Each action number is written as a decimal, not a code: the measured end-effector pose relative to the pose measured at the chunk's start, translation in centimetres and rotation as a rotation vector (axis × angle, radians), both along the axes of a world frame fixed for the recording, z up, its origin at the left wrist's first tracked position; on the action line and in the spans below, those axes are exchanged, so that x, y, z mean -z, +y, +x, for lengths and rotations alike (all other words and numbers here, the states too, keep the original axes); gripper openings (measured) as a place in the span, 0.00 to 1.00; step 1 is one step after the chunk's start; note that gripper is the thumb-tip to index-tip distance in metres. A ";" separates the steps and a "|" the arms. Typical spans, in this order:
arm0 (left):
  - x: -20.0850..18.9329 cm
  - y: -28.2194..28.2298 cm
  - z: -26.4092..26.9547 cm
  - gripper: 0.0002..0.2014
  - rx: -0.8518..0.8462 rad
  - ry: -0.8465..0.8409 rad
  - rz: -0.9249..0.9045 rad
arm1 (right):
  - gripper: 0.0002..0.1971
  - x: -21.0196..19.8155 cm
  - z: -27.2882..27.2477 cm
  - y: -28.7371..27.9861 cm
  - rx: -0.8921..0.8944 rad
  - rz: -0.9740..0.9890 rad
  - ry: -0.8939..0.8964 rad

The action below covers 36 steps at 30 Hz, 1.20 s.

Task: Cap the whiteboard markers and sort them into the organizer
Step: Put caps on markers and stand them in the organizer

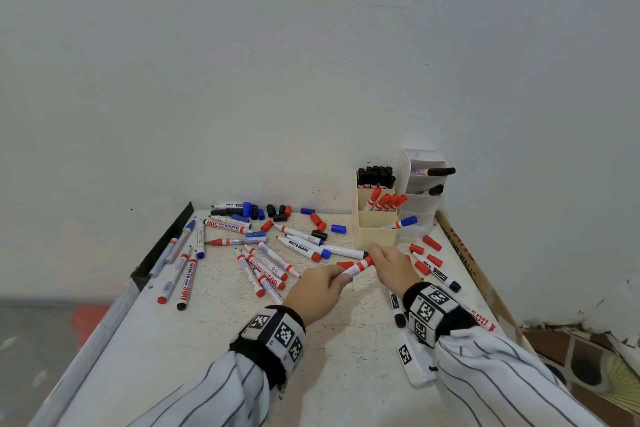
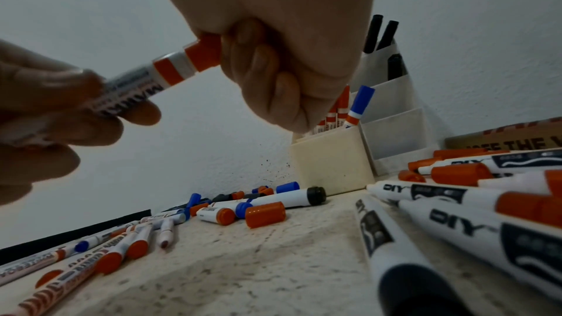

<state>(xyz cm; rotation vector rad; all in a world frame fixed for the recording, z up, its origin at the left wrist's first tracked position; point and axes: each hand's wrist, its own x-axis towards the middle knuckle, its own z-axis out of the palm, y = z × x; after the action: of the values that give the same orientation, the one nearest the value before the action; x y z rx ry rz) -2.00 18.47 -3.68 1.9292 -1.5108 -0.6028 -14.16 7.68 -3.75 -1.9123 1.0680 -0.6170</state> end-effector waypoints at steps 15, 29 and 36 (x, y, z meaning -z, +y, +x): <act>-0.7 0.2 2.3 0.18 0.022 0.530 0.116 | 0.12 -4.0 2.4 -0.2 -0.329 -0.132 -0.027; 3.2 0.8 7.8 0.25 -0.358 -0.199 0.645 | 0.12 -8.1 4.4 -8.2 0.118 -0.556 -0.008; 3.2 0.8 7.8 0.18 -0.377 -0.007 0.645 | 0.14 -8.2 5.1 -8.9 0.158 -0.577 0.080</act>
<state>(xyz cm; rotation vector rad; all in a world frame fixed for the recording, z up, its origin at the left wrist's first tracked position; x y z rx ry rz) 5.79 19.22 -6.92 2.6095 -0.9681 -0.9884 -9.09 -1.24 4.44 -2.3700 1.1864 -1.0315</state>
